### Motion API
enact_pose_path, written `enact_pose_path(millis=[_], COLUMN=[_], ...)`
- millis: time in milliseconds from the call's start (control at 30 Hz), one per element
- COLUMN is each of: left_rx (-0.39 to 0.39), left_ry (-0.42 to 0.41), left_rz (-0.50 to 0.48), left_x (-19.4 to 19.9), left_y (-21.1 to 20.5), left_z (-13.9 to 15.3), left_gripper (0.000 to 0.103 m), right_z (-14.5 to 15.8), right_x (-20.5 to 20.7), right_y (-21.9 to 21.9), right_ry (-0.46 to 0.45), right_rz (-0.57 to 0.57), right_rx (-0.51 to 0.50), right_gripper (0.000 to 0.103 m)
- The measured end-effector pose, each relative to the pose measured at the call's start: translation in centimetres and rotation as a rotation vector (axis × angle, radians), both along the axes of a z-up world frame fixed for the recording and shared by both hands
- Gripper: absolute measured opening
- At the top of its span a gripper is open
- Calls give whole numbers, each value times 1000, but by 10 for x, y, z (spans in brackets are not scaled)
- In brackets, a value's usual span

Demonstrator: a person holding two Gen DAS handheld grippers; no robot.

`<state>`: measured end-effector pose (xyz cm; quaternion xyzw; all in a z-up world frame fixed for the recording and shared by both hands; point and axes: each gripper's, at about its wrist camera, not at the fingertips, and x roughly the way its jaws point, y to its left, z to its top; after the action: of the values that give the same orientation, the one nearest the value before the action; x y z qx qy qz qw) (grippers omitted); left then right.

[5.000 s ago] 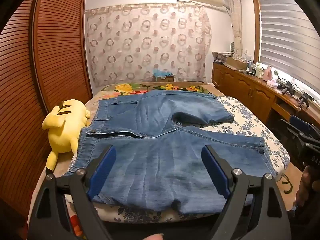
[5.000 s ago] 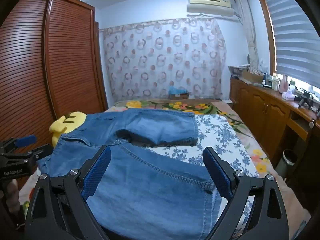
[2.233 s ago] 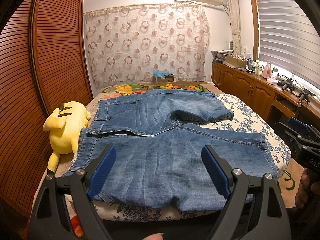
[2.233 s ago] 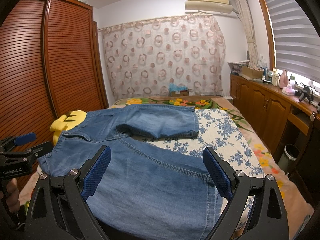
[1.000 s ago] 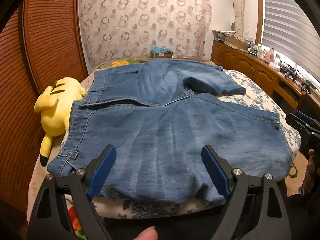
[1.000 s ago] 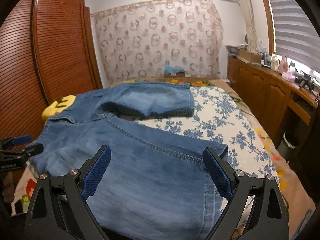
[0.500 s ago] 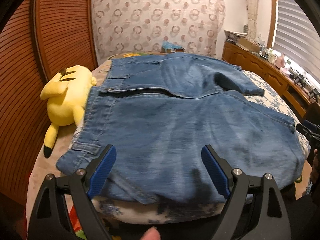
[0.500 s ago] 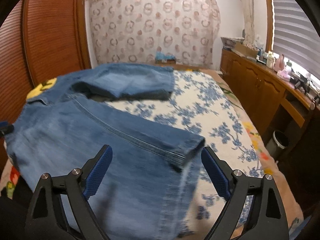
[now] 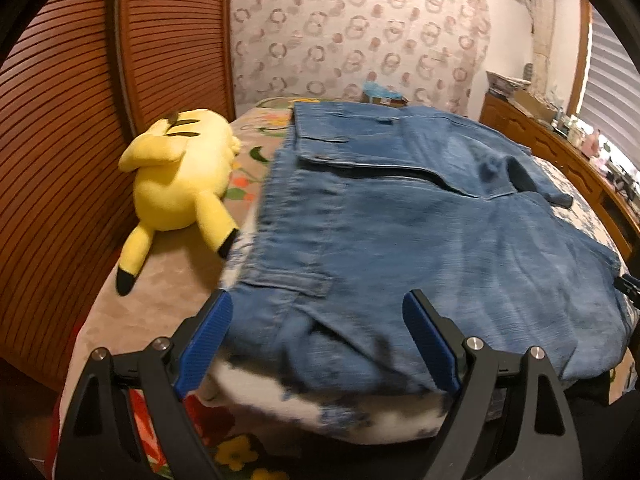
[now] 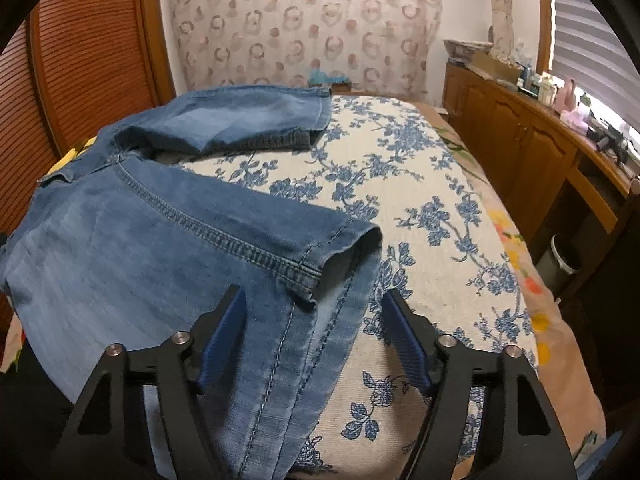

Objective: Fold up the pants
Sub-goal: 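Close the right tool on a leg hem while the left tool lowers, then grasp the waistband edge with the left tool while the right tool holds the hem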

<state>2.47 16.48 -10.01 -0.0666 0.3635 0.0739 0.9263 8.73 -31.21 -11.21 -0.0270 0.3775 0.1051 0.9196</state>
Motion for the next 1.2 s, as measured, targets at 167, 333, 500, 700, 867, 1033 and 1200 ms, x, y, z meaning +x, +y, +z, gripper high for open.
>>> enact_pose_path(millis=[167, 333, 500, 700, 867, 1033, 1200], left_rx=[2, -18, -37, -32, -35, -35, -36], left_ry=[4, 7, 5, -2, -1, 1, 1], left_rz=[33, 55, 46, 39, 40, 40, 41], left_x=[-6, -11, -14, -15, -15, -15, -16], left_y=[16, 31, 35, 35, 36, 36, 35], left_z=[-6, -15, -19, -21, -22, -22, -22], left_gripper=[87, 77, 63, 55, 55, 55, 55], right_z=[0, 2, 4, 36, 70, 61, 31], right_x=[3, 7, 6, 8, 17, 34, 49], right_y=[1, -4, -1, 12, 33, 52, 42], right_ry=[-4, 6, 5, -77, -170, -154, -62], right_rz=[-5, 4, 35, 90, 135, 161, 130], right_rx=[-30, -22, -7, 6, 16, -29, -21], right_gripper=[44, 27, 10, 6, 6, 6, 6])
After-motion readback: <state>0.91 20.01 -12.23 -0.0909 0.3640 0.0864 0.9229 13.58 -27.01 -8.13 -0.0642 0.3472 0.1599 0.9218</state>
